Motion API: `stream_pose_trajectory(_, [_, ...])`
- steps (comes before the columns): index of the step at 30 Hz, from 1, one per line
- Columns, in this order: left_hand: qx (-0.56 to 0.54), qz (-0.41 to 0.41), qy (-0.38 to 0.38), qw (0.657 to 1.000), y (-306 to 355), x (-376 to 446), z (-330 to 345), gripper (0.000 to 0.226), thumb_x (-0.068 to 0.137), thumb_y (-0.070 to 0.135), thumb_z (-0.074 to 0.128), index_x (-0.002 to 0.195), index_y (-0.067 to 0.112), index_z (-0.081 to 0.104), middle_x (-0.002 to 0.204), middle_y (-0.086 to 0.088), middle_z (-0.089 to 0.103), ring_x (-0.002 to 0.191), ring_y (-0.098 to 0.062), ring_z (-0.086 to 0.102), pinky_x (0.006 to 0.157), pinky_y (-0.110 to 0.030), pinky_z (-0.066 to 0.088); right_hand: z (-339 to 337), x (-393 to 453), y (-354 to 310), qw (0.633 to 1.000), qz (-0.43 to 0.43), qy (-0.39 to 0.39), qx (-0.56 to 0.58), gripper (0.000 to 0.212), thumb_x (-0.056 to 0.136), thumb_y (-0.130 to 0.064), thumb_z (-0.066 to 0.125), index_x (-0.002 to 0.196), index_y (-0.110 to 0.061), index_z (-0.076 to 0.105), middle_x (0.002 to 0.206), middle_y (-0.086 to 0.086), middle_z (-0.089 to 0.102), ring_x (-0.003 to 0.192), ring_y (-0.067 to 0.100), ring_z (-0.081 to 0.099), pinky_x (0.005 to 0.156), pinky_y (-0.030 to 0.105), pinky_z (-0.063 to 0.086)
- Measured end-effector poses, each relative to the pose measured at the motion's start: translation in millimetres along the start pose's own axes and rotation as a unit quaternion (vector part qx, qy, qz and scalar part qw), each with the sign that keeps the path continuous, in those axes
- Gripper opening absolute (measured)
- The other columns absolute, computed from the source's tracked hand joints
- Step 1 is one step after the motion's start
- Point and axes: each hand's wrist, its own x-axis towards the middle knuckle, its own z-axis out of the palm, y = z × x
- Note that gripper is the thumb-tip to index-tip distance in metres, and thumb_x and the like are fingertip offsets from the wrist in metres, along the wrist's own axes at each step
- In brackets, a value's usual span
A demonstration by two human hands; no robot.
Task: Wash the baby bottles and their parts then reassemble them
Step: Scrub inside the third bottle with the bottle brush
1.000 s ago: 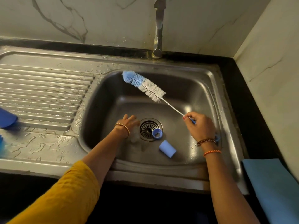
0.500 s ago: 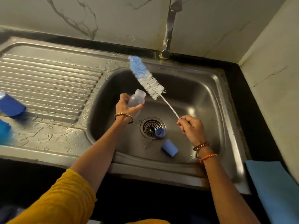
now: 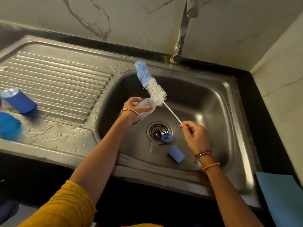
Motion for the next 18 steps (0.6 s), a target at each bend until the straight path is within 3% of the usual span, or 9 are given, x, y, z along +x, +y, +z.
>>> stream_pose_trajectory(2, [-0.005, -0.025, -0.020, 0.999, 1.3, 3.6, -1.9, 0.060, 0.066, 0.004, 0.078, 0.118, 0.016, 0.052, 0.116, -0.004, 0.046, 0.101, -0.020, 0.046, 0.072, -0.030, 0.047, -0.5, -1.4, 0.4, 1.000, -0.004, 0.006, -0.021, 0.016, 0.088, -0.010, 0.058, 0.086, -0.004, 0.072, 0.062, 0.001, 0.063, 0.053, 0.016, 0.052, 0.052, 0.029, 0.043])
stream_pose_trajectory(5, [-0.070, -0.026, -0.027, 0.997, 3.5, 8.1, -3.2, 0.052, 0.066, 0.001, 0.077, 0.112, 0.013, 0.055, 0.116, -0.009, 0.052, 0.098, -0.022, 0.052, 0.066, -0.026, 0.048, -0.8, -3.4, -0.1, 1.000, 0.013, 0.008, -0.014, 0.015, 0.086, -0.011, 0.062, 0.093, -0.003, 0.073, 0.076, 0.008, 0.071, 0.061, 0.015, 0.059, 0.059, 0.031, 0.050])
stream_pose_trajectory(7, [-0.143, -0.001, -0.009, 0.990, 3.1, 9.7, -3.2, 0.044, 0.068, 0.008, 0.077, 0.108, 0.012, 0.060, 0.113, -0.013, 0.059, 0.097, -0.025, 0.060, 0.065, -0.024, 0.049, 1.5, -5.1, -2.9, 0.999, 0.045, -0.012, -0.009, 0.014, 0.085, -0.009, 0.063, 0.093, -0.003, 0.073, 0.077, 0.001, 0.071, 0.061, 0.004, 0.057, 0.059, 0.020, 0.049])
stream_pose_trajectory(9, [-0.167, 0.037, -0.004, 0.985, 3.9, 10.2, -2.2, 0.033, 0.073, 0.015, 0.074, 0.104, 0.013, 0.062, 0.115, -0.015, 0.059, 0.100, -0.029, 0.061, 0.060, -0.023, 0.051, 4.2, -5.2, -5.9, 0.995, 0.096, -0.028, 0.029, 0.016, 0.087, -0.004, 0.058, 0.084, -0.004, 0.074, 0.058, -0.016, 0.063, 0.049, -0.003, 0.052, 0.049, 0.010, 0.041])
stream_pose_trajectory(11, [-0.135, 0.076, -0.006, 0.988, 4.2, 6.9, -0.9, 0.020, 0.083, 0.018, 0.066, 0.102, 0.016, 0.061, 0.117, -0.013, 0.051, 0.096, -0.027, 0.058, 0.050, -0.017, 0.049, 6.5, -6.0, -8.0, 0.990, 0.129, -0.032, 0.048, 0.027, 0.088, -0.002, 0.054, 0.071, -0.013, 0.072, 0.041, -0.015, 0.051, 0.043, 0.002, 0.044, 0.045, 0.015, 0.034])
stream_pose_trajectory(14, [-0.058, 0.150, -0.059, 0.985, 3.6, 0.4, 5.7, 0.009, 0.090, 0.015, 0.054, 0.098, 0.019, 0.056, 0.111, -0.008, 0.045, 0.077, -0.019, 0.051, 0.041, -0.014, 0.041, 9.4, -4.4, -13.5, 0.985, 0.157, -0.027, 0.066, 0.038, 0.090, -0.002, 0.050, 0.061, -0.023, 0.063, 0.047, -0.005, 0.047, 0.041, 0.006, 0.036, 0.042, 0.018, 0.029])
stream_pose_trajectory(16, [-0.026, 0.168, -0.108, 0.980, 3.2, -4.3, 13.9, 0.009, 0.092, 0.017, 0.050, 0.093, 0.023, 0.056, 0.112, -0.009, 0.047, 0.078, -0.021, 0.051, 0.041, -0.016, 0.041, 10.2, -1.2, -18.7, 0.981, 0.172, -0.006, 0.084, 0.037, 0.091, -0.003, 0.049, 0.062, -0.022, 0.062, 0.049, -0.004, 0.047, 0.033, 0.002, 0.036, 0.036, 0.011, 0.026])
stream_pose_trajectory(18, [-0.027, 0.150, -0.091, 0.984, 3.3, -6.9, 21.2, 0.012, 0.093, 0.023, 0.049, 0.087, 0.028, 0.057, 0.110, -0.010, 0.051, 0.086, -0.027, 0.054, 0.042, -0.018, 0.042, 8.9, 0.2, -23.2, 0.981, 0.173, -0.002, 0.087, 0.036, 0.091, -0.004, 0.049, 0.062, -0.022, 0.062, 0.050, -0.004, 0.047, 0.030, 0.000, 0.037, 0.033, 0.010, 0.026])
